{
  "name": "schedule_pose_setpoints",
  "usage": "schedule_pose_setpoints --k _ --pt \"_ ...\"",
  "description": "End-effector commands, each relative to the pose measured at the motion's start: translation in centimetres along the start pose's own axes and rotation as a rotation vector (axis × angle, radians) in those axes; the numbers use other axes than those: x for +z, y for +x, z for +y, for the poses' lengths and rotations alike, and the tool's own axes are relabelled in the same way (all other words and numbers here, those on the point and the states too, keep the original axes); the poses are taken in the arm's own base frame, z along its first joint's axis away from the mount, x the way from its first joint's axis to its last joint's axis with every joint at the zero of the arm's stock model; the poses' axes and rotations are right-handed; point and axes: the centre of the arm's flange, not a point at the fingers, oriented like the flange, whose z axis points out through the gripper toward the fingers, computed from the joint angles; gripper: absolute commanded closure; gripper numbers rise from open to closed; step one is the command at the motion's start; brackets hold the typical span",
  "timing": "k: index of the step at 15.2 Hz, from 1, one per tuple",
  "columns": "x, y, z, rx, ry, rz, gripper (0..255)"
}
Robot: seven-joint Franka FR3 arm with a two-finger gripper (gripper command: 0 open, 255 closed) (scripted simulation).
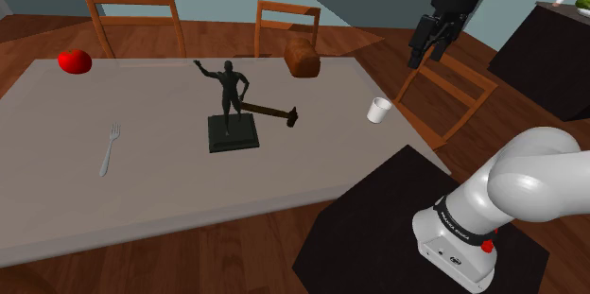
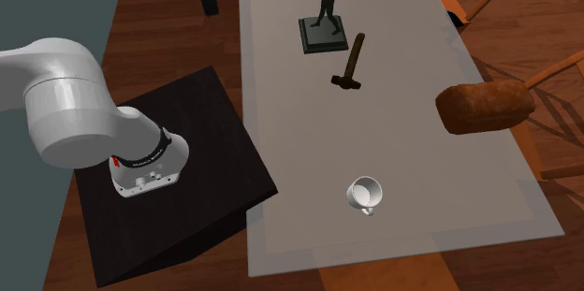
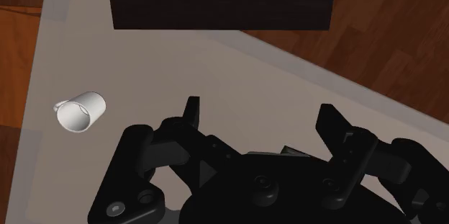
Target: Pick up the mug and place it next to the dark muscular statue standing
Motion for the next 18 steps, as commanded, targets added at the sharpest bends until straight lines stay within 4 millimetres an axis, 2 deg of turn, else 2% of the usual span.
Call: schedule_pose_setpoints --k 1,18 --pt "0.0 0.0 0.0 0.000 0.000 0.000 0" --pt "15.1 9.3 13.3 0.010 -0.020 0.019 0"
